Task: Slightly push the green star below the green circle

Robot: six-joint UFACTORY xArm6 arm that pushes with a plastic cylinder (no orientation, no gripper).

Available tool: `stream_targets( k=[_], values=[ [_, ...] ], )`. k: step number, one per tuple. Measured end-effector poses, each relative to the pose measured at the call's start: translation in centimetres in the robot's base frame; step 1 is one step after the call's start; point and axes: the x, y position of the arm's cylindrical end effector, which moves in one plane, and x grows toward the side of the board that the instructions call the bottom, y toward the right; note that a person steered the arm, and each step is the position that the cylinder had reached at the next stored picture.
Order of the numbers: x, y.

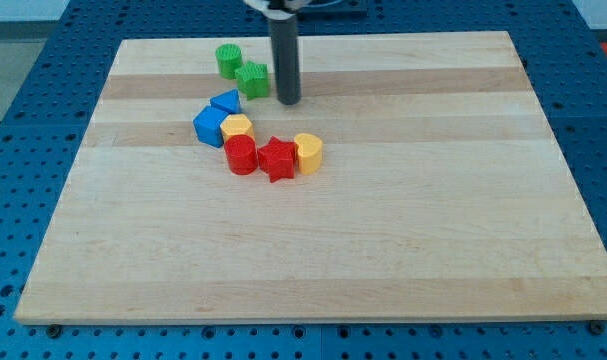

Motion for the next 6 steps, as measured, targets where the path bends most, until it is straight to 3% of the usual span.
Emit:
stream_targets(
  k=[6],
  values=[
    [-2.4,-5.8]
  ],
)
